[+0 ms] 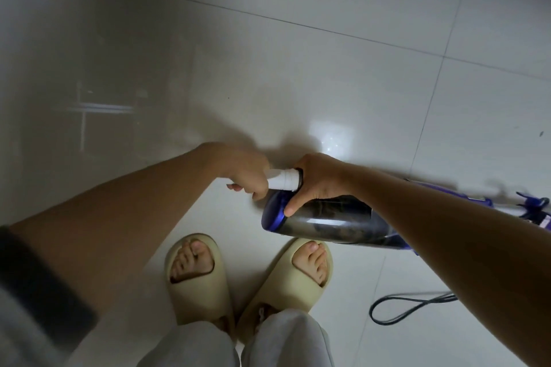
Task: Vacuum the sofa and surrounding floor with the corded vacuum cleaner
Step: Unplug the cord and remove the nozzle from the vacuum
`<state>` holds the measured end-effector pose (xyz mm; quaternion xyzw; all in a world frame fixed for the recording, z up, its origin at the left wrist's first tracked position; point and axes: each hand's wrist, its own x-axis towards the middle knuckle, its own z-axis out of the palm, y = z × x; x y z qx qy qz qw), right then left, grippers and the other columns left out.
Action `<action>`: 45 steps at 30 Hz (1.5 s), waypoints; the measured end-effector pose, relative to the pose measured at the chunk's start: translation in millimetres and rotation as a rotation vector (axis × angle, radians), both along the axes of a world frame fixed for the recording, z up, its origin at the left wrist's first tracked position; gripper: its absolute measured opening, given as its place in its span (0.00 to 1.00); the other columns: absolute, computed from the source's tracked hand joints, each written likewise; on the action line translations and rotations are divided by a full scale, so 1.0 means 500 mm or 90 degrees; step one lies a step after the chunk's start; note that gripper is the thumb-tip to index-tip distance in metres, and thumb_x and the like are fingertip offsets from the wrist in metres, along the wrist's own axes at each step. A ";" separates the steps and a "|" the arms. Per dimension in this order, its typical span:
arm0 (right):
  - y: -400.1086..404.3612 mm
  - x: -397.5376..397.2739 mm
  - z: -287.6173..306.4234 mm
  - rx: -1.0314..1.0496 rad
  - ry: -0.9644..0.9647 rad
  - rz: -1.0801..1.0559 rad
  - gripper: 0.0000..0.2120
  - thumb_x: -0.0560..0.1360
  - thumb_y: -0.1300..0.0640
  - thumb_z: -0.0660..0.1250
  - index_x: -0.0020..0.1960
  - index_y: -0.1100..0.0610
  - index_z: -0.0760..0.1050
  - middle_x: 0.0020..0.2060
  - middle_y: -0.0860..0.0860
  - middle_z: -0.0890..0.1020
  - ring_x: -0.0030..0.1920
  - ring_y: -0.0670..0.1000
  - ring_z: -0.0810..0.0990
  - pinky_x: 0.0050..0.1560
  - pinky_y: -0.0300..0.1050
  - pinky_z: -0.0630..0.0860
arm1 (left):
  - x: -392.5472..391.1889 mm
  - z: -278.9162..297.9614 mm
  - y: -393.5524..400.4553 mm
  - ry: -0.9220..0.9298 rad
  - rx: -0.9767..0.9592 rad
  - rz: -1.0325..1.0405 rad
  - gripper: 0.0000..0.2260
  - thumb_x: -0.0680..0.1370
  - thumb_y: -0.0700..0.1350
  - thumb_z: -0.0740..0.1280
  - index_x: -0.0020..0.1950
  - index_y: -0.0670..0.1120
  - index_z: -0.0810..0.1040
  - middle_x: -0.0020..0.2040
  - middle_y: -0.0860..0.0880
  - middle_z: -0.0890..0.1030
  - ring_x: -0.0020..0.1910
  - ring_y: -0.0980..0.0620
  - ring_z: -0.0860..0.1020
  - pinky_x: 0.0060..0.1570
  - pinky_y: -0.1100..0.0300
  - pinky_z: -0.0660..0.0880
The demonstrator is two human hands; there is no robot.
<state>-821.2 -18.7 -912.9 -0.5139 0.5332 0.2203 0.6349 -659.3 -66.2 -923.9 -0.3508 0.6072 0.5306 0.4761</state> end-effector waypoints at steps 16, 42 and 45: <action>-0.004 -0.006 -0.003 0.033 0.014 0.004 0.21 0.56 0.43 0.81 0.45 0.50 0.81 0.39 0.46 0.84 0.42 0.47 0.83 0.49 0.47 0.80 | 0.012 0.011 0.063 0.175 -0.346 -0.088 0.08 0.78 0.44 0.63 0.55 0.45 0.76 0.45 0.47 0.80 0.41 0.45 0.79 0.37 0.58 0.68; -0.006 -0.003 -0.004 0.015 0.005 -0.012 0.23 0.57 0.44 0.81 0.49 0.49 0.81 0.41 0.46 0.84 0.43 0.47 0.82 0.49 0.43 0.78 | 0.008 0.013 -0.020 -0.021 0.102 0.076 0.16 0.73 0.41 0.66 0.27 0.45 0.64 0.19 0.52 0.65 0.18 0.54 0.62 0.30 0.61 0.62; -0.020 -0.009 -0.012 0.029 0.022 0.002 0.23 0.57 0.43 0.81 0.48 0.50 0.80 0.41 0.46 0.84 0.44 0.47 0.82 0.49 0.43 0.78 | 0.021 0.010 0.011 -0.004 0.049 0.152 0.11 0.71 0.43 0.66 0.31 0.44 0.67 0.23 0.49 0.68 0.23 0.50 0.65 0.31 0.59 0.63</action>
